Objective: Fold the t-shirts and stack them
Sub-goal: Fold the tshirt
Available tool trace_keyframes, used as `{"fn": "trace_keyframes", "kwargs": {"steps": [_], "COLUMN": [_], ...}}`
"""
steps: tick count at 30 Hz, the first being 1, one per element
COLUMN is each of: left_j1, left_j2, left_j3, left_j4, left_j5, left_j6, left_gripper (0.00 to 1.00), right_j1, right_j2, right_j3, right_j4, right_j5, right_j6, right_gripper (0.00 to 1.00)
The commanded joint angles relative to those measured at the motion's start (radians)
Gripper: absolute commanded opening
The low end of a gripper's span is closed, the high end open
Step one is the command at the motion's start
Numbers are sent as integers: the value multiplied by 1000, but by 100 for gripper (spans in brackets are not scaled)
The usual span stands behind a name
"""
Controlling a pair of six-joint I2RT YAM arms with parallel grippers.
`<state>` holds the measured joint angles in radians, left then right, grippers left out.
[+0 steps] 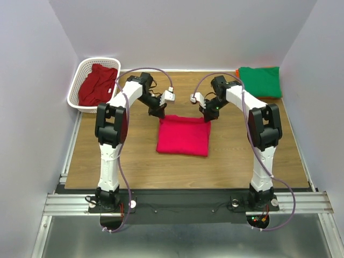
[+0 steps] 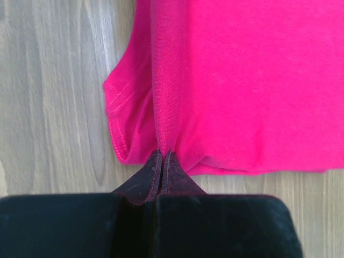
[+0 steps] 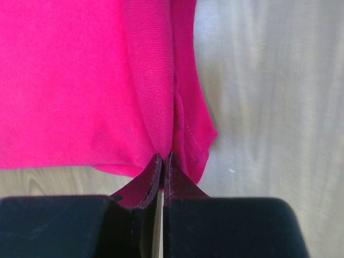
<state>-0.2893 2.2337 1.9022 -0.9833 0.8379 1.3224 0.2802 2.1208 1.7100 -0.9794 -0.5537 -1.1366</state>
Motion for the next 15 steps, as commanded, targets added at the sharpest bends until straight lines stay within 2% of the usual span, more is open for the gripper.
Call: {"fn": "trace_keyframes", "kwargs": {"steps": [1, 5, 8, 13, 15], "left_j1": [18, 18, 13, -8, -13], "left_j2": [-74, -150, -192, -145, -106], "left_j3": [43, -2, -41, -12, 15], "left_j4": [-57, -42, 23, 80, 104], "left_j5": [24, 43, 61, 30, 23], "left_j6": [20, 23, -11, -61, -95], "left_gripper": [0, 0, 0, 0, 3], "right_j1": [-21, -21, -22, -49, -65], "right_j2": [-102, -186, -223, -171, -121], "right_j3": [42, 11, -45, -37, -20], "right_j4": [-15, -22, -24, -18, -19], "right_j5": [-14, -28, 20, 58, 64], "right_j6": [26, 73, 64, 44, 51], "right_gripper": [0, 1, 0, 1, 1]}}
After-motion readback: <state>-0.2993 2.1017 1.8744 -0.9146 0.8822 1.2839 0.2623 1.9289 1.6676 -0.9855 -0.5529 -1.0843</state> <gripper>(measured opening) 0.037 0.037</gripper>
